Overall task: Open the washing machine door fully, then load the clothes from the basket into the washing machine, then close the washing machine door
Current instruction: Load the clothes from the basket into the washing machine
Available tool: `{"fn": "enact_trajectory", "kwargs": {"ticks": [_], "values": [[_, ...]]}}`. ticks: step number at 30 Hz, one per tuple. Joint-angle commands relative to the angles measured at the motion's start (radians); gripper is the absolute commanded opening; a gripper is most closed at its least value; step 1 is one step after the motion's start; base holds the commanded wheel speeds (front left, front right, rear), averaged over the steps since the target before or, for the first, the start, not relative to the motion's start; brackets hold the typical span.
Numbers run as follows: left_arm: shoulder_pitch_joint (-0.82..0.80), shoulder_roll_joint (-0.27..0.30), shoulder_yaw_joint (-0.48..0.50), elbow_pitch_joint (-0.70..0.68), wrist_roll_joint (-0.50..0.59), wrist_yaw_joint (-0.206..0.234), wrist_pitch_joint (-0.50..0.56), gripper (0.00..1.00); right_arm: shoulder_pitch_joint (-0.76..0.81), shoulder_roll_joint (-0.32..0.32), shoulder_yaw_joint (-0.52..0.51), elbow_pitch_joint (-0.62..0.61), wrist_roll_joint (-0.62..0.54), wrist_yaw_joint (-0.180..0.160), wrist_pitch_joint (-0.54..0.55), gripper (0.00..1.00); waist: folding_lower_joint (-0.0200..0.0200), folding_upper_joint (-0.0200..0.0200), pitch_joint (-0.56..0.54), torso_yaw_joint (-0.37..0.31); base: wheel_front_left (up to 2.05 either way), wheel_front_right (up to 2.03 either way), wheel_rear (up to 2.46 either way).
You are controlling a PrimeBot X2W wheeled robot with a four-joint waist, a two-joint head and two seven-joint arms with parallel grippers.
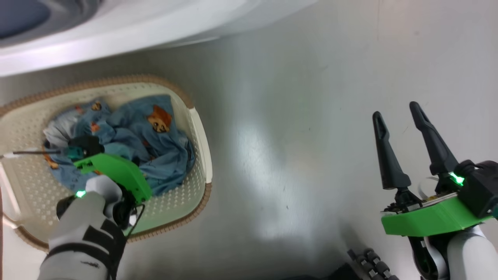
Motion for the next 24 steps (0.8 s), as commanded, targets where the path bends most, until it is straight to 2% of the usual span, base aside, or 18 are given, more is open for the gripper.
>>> {"fn": "enact_trajectory", "kwargs": {"ticks": [1, 17, 24], "values": [[0.066, 0.03, 0.011, 0.003, 0.003, -0.007, -0.012, 0.0, 0.012, -0.002, 0.029, -0.009, 0.006, 0.01, -0.011, 1.0, 0.0, 0.0, -0.049, 0.004, 0.0, 0.0, 0.0], [0.225, 0.008, -0.025, -0.008, -0.014, -0.035, -0.103, 0.0, -0.025, -0.002, 0.056, 0.118, 0.024, 0.01, -0.016, 1.0, 0.0, 0.0, -0.315, 0.04, 0.0, 0.0, 0.0], [0.304, 0.007, -0.094, -0.117, -0.037, -0.036, -0.166, 0.0, -0.011, -0.007, 0.055, 0.148, 0.037, 0.01, -0.012, 1.0, 0.0, 0.0, -0.422, 0.071, 0.0, 0.0, 0.0]]}}
